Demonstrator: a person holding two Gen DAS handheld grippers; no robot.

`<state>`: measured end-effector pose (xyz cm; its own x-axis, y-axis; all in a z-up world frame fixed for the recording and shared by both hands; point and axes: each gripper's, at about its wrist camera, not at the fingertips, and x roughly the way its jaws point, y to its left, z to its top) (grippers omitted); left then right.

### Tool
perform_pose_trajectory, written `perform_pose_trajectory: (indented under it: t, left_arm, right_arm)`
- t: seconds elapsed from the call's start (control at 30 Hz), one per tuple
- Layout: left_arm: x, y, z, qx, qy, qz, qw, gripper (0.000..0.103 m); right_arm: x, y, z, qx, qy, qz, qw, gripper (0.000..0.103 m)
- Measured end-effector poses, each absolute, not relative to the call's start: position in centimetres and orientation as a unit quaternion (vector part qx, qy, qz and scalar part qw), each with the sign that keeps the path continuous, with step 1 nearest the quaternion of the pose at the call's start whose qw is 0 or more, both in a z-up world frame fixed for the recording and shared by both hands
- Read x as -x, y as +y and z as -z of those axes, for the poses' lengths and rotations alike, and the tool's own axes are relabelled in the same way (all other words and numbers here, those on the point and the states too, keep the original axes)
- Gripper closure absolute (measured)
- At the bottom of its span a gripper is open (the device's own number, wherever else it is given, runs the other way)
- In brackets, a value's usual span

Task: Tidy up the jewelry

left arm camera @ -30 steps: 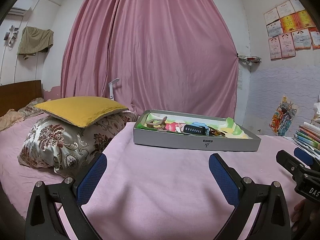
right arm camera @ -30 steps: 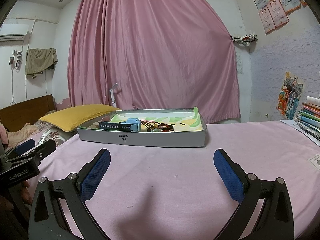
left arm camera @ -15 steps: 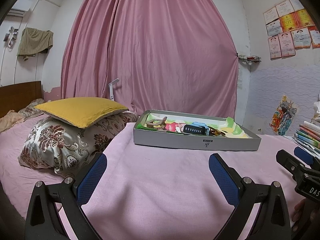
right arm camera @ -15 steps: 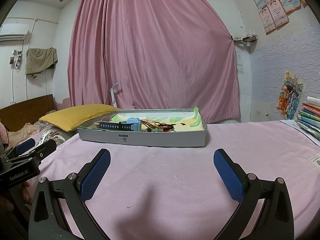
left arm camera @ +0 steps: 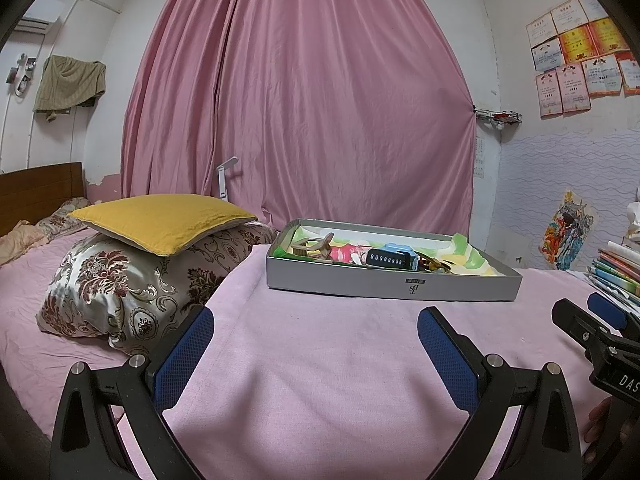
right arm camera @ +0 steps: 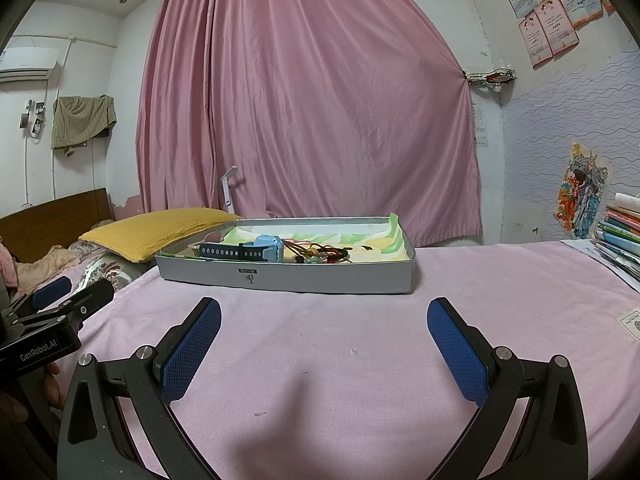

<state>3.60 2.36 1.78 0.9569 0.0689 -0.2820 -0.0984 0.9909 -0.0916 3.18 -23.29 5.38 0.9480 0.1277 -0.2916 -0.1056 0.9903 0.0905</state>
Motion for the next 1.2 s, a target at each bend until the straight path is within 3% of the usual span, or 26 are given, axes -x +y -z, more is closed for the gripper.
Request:
perform_pose_trajectory:
  t: [1.2]
  left_arm:
    - [-4.30, 2.45, -1.83, 0.047, 0.164, -0.050, 0.984, 0.001]
  right_arm:
    - [-3.28, -23.10, -5.29, -0.036, 0.156, -0.068, 0.985, 0.002]
